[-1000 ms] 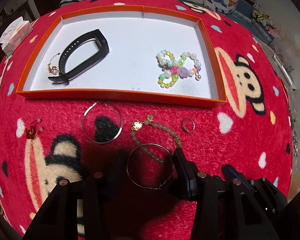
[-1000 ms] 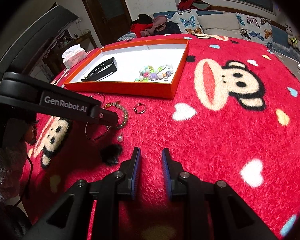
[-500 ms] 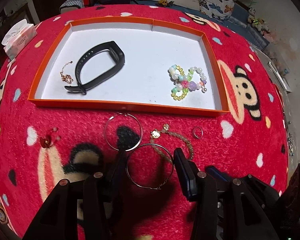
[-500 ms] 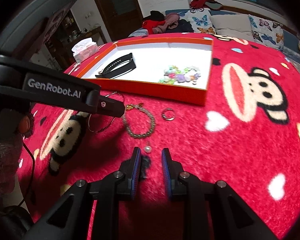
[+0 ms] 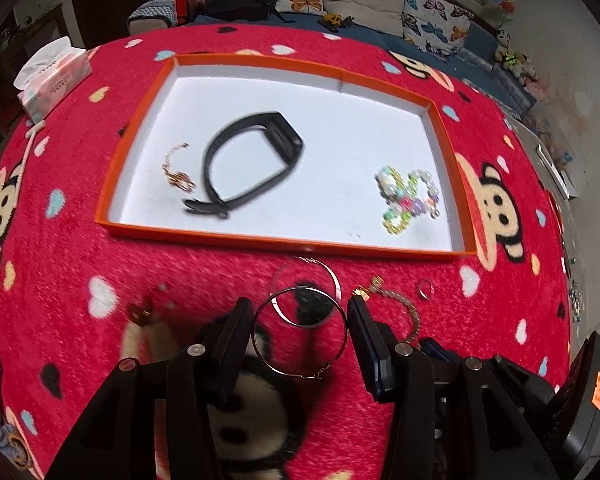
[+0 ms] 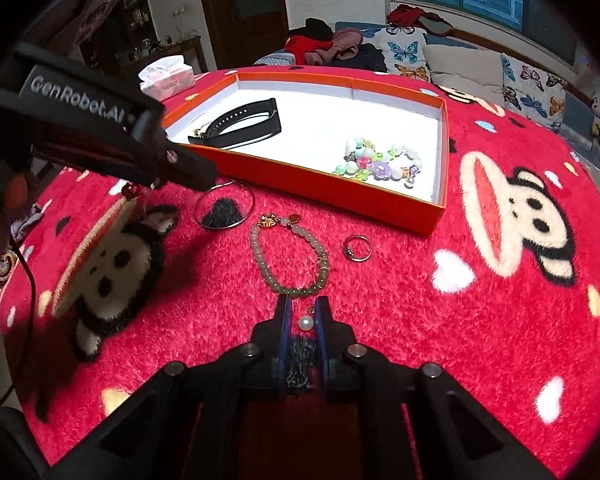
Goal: Organize jewelry
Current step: 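Grasp the small silver hoop with the left tool while the right grasps the pearl tassel earring, then carry the hoop and pearl earring over the tray and open both tools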
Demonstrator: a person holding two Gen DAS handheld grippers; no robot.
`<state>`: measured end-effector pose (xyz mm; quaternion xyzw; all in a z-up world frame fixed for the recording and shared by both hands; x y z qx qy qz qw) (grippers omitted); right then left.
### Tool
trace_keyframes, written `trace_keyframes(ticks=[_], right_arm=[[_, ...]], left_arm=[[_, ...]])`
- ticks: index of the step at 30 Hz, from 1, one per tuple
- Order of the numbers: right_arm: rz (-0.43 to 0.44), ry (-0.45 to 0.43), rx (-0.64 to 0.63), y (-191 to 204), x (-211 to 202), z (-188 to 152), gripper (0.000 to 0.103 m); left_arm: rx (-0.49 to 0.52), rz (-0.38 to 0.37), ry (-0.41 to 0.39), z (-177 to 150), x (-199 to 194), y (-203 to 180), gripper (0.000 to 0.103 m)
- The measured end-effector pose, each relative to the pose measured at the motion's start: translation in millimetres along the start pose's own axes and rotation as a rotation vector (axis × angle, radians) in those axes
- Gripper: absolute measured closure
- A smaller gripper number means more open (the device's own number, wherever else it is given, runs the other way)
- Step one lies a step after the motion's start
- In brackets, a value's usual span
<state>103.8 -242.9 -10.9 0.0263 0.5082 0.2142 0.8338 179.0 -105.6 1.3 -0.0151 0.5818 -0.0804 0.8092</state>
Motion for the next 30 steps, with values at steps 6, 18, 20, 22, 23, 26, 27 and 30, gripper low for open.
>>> trace_keyframes(ticks=[6, 18, 20, 22, 23, 26, 27, 30], right_arm=[[-0.02, 0.0, 0.003, 4, -4, -1, 0.093], [0.012, -0.088, 0.058, -1, -22, 42, 0.093], [0.013, -0.104, 0.071, -5, -20, 53, 0.093], [0.01, -0.117, 0.08, -9, -18, 62, 0.093], [0.006, -0.122, 0.083, -11, -18, 66, 0.093], [-0.013, -0.13, 0.092, -17, -10, 77, 0.093], [-0.018, -0.129, 0.095, -19, -7, 78, 0.093], [-0.029, -0.115, 0.104, -24, 3, 83, 0.093]], left_arm=[[-0.01, 0.019, -0.03, 12, -12, 28, 0.052], [-0.027, 0.067, -0.076, 53, -21, 69, 0.051], [-0.024, 0.078, -0.081, 62, -19, 71, 0.051], [-0.022, 0.089, -0.087, 72, -16, 76, 0.051], [-0.021, 0.093, -0.089, 76, -14, 78, 0.051], [-0.015, 0.116, -0.085, 93, -4, 88, 0.051], [-0.01, 0.119, -0.082, 98, -1, 91, 0.051], [0.012, 0.124, -0.072, 116, 13, 99, 0.051]])
Point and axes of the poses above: each gripper's, at about its wrist camera, not at the fingertips, and x roughly the way its jaws point, y to its left, z to its top, the point moved 1 cm from there along x, roughly the way its jaws point, and after that the axes turned 11 degrees about x, right-handed, at the moved point
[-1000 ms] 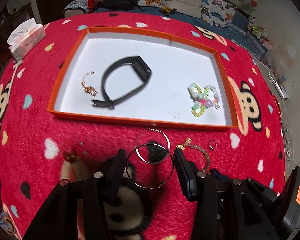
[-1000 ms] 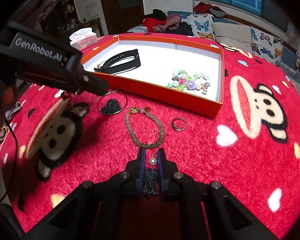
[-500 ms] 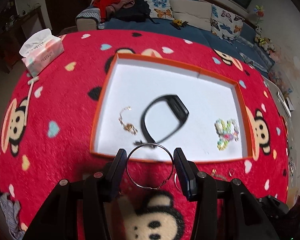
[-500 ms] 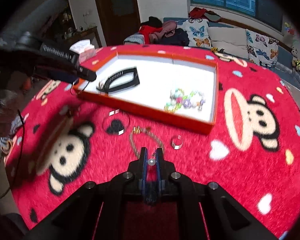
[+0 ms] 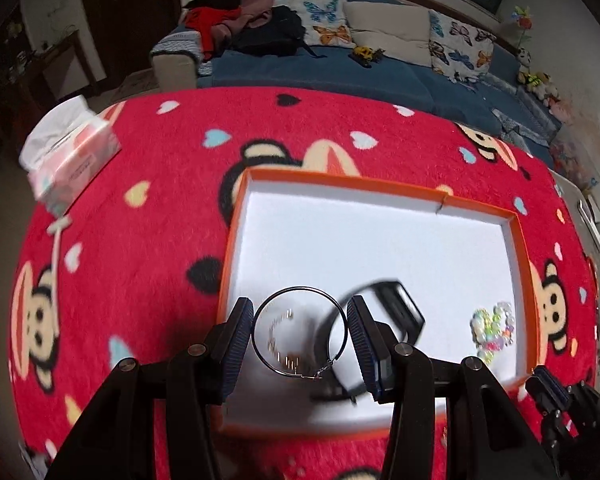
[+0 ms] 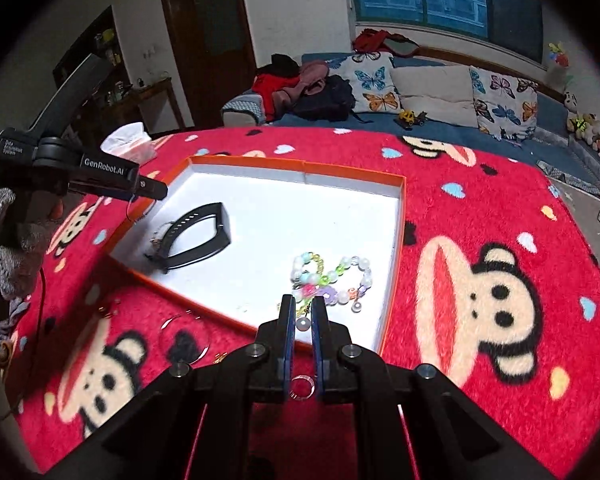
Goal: Organize jewelry
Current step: 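Carry the hoop and pearl earring over the tray and open both tools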
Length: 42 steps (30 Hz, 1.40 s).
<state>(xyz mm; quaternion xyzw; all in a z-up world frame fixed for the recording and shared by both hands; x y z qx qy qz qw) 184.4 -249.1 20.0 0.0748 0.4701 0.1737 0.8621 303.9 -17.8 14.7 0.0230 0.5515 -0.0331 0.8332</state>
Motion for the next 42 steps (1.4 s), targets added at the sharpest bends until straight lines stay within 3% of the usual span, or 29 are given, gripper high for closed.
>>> trace_keyframes(ticks=[12, 32, 42], right_arm=[[-0.039, 0.038, -0.001, -3, 24, 0, 0.093], [-0.033, 0.069, 0.028, -4, 32, 0, 0.093], [-0.039, 0.062, 0.017, -4, 29, 2, 0.076]], left_arm=[[0.095, 0.025, -0.009, 35, 43, -3, 0.051], [0.13, -0.003, -0.03, 35, 55, -7, 0.049], [0.147, -0.017, -0.055, 34, 43, -10, 0.048]])
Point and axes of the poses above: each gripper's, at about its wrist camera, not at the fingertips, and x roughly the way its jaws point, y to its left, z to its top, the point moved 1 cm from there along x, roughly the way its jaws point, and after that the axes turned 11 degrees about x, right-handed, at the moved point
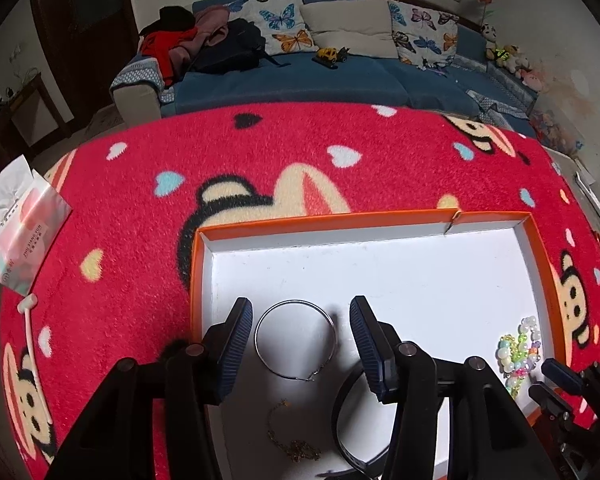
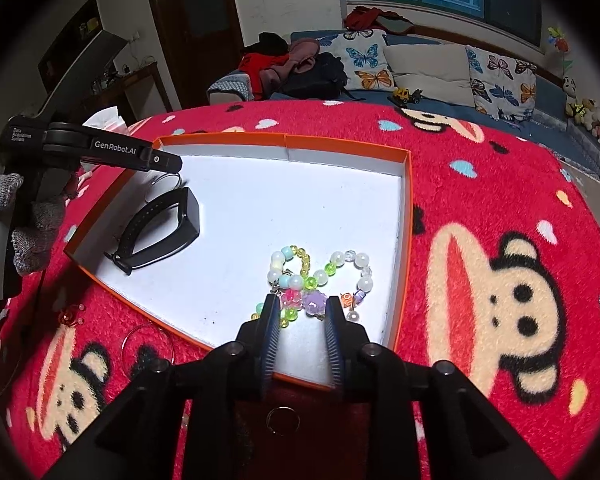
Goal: Organize jewelry
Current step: 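Carry the hoop and pearl earring over the tray and open both tools, then move the left tool to the large silver hoop while the right approaches the brown bead bracelet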
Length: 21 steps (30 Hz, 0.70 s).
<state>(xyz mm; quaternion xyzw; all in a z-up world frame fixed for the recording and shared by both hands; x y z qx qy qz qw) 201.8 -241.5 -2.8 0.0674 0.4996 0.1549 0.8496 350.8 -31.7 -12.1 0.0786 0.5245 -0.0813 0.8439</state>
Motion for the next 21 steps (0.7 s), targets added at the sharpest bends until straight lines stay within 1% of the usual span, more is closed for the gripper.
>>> trace_keyframes(ticks=[2, 6, 10, 14, 21], right_arm=[[-0.001, -0.007, 0.0, -1, -2, 0, 0.075], [-0.002, -0.016, -0.003, -4, -9, 0, 0.067], [-0.009, -0.027, 0.001, -6, -16, 2, 0.067], [-0.015, -0.037, -0.01, -3, -22, 3, 0.067], [-0.016, -0.04, -0.025, 1, -34, -8, 0.067]], left_arm=[[0.006, -0.005, -0.009, -1, -5, -1, 0.048], [0.019, 0.001, -0.032, -4, -18, -3, 0.048], [0.017, -0.005, -0.043, -9, -28, -3, 0.048], [0.026, 0.008, -0.053, -16, -40, -6, 0.048], [0.019, -0.019, -0.087, -37, -72, -10, 0.048]])
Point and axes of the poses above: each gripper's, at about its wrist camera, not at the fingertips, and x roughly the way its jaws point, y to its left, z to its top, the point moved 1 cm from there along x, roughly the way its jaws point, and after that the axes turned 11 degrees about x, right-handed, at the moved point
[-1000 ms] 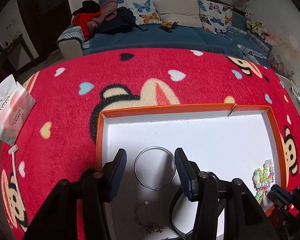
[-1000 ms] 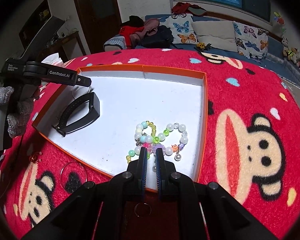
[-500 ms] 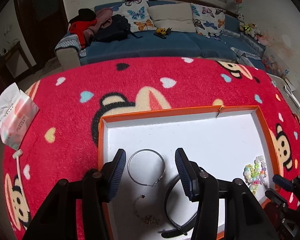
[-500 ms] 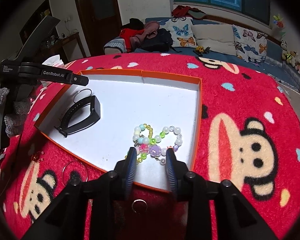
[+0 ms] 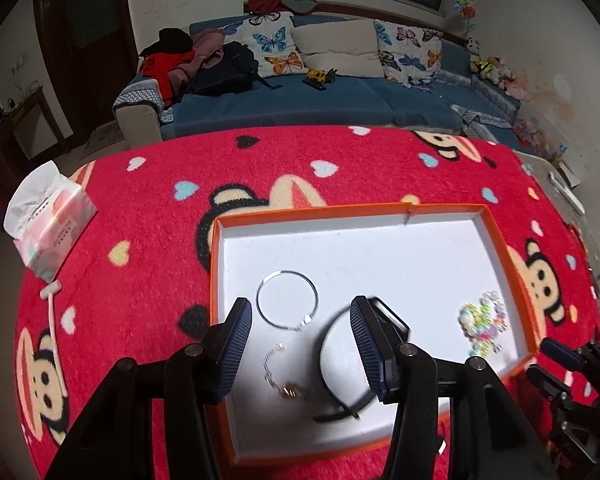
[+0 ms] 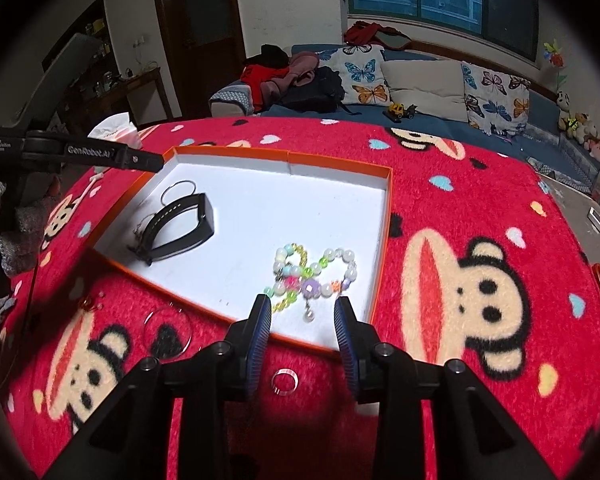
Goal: Organize jewelry
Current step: 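Move the left tool to the large silver hoop while the right approaches the brown bead bracelet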
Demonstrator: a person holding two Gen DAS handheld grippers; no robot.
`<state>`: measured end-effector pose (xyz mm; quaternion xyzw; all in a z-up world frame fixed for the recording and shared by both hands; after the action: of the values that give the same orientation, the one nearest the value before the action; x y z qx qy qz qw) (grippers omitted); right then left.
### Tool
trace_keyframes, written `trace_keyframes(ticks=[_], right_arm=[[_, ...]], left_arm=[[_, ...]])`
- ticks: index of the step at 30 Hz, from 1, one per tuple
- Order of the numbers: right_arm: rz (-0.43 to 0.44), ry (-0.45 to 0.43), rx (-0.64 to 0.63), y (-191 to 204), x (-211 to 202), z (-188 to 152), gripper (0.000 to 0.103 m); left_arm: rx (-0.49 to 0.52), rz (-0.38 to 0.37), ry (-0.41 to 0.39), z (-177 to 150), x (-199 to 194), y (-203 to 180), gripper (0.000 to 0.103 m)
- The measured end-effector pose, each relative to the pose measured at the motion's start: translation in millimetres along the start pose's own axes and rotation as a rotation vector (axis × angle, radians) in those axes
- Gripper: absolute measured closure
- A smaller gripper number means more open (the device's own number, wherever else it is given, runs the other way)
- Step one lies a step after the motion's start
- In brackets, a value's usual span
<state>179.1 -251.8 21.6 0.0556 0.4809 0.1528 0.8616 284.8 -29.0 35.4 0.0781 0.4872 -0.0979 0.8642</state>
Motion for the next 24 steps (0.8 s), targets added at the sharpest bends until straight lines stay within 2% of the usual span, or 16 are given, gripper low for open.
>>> trace_keyframes(ticks=[6, 12, 19, 24], right_arm=[[0.012, 0.008, -0.01, 6, -13, -18, 0.067], [0.018, 0.035, 0.0, 7, -19, -40, 0.066], [0.027, 0.069, 0.019, 3, -16, -57, 0.066], [0.047, 0.086, 0.003, 8, -12, -63, 0.066]], left_arm=[[0.033, -0.009, -0.021, -25, -26, -15, 0.048], [0.077, -0.049, -0.013, -58, -39, -38, 0.048], [0.133, -0.102, 0.022, -95, -37, -67, 0.048], [0.156, -0.12, 0.058, -108, -24, -79, 0.048]])
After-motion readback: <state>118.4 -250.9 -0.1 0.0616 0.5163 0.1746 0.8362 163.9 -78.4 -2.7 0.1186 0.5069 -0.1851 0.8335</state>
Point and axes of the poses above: each gripper's, at about its wrist camera, not at the fingertips, and x roughly the way its jaws point, y to its left, z to its top, the point moved 1 cm from there along x, roughly the way its jaws point, and after that the axes turned 11 degrees about x, right-handed, at the moved point
